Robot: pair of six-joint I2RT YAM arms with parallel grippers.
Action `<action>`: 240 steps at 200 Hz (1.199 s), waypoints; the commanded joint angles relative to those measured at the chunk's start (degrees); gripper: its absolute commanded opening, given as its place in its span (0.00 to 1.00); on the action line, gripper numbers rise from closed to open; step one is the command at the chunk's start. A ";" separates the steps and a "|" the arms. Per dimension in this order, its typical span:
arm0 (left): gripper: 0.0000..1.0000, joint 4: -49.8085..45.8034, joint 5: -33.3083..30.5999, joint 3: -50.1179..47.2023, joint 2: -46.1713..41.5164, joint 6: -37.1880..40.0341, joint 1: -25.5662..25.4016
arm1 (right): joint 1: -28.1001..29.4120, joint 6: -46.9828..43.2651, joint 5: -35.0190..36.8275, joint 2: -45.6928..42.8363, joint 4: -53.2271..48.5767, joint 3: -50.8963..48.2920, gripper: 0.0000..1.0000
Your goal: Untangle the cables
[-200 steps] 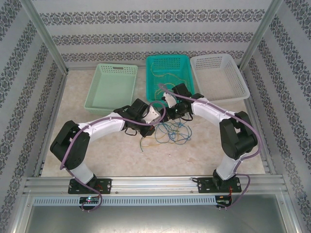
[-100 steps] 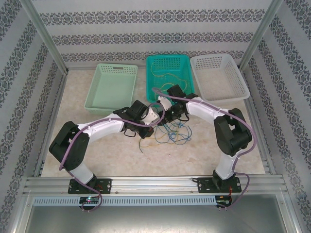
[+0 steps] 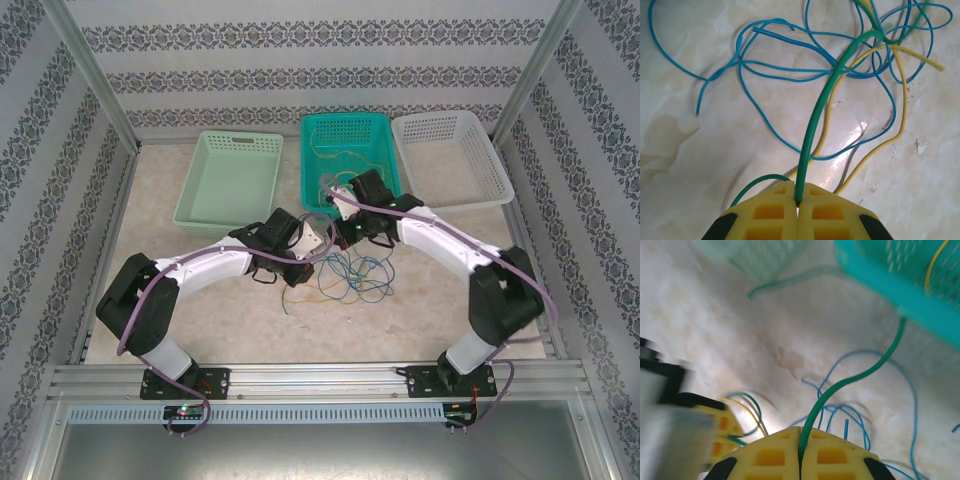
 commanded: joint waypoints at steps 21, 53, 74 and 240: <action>0.01 1.69 -1.09 -0.54 -0.95 -0.69 0.22 | -1.49 2.90 3.36 -10.98 1.96 -1.76 0.00; 0.02 1.79 -1.48 -0.51 -0.17 -1.05 0.41 | -4.58 5.13 4.38 -18.85 4.51 -4.02 0.00; 0.10 1.88 -1.77 -0.15 0.54 -1.29 0.44 | -9.11 9.51 1.84 -24.11 8.93 -6.55 0.00; 1.00 20.37 -2.83 -0.15 -16.97 -20.56 6.71 | -14.92 14.15 -6.85 -29.30 14.32 -13.14 0.00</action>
